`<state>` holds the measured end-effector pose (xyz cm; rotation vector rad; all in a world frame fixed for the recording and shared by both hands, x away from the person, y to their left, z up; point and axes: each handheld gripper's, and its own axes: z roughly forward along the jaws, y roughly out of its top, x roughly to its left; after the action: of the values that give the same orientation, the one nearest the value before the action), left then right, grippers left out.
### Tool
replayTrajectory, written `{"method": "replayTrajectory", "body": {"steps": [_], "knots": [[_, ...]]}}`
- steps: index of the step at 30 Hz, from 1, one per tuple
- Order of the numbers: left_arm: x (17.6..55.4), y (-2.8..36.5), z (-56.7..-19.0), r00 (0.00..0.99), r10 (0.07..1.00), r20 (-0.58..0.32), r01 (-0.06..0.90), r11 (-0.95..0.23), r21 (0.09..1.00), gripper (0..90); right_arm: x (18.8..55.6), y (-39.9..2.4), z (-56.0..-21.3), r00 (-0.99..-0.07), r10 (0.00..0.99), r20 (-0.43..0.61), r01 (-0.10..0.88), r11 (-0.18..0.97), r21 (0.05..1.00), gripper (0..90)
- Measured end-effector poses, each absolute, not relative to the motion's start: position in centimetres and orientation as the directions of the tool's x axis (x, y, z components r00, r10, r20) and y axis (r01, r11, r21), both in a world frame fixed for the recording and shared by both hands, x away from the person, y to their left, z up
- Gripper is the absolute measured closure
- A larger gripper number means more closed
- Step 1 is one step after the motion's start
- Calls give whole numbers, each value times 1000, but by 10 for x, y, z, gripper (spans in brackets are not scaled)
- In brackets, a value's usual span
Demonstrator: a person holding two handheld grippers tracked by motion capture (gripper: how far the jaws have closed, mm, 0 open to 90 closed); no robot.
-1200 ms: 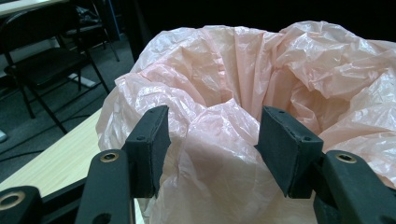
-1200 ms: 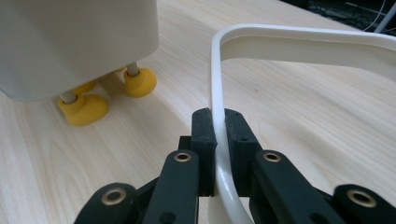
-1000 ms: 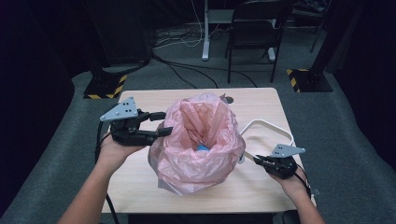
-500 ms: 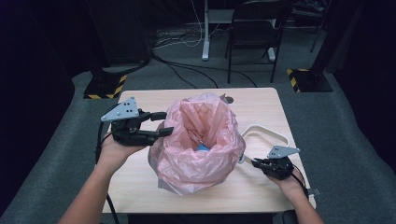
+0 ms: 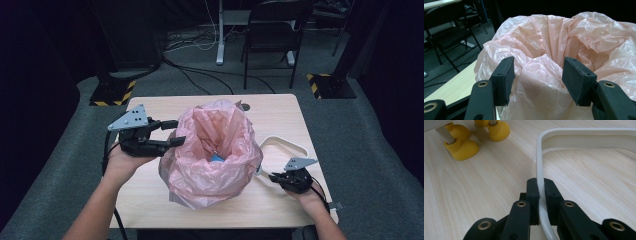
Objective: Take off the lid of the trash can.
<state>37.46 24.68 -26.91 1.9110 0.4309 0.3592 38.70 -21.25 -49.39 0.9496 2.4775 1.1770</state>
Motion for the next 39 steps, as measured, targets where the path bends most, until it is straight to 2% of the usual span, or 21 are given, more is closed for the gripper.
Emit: {"method": "replayTrajectory", "body": {"steps": [13,17,31,39], "knots": [[375,246,-269,889,455,49,126,-347,930,431,389,-212,-498,-755,652,68,482,482,732,827],[374,246,-269,889,455,48,127,-346,930,430,389,-212,-498,-751,656,68,487,482,728,778],[373,247,-268,889,455,55,122,-349,929,428,388,-212,-497,-750,659,63,483,480,732,736],[372,249,-266,886,460,55,122,-346,930,427,385,-211,-491,-746,663,57,468,461,754,618]]}}
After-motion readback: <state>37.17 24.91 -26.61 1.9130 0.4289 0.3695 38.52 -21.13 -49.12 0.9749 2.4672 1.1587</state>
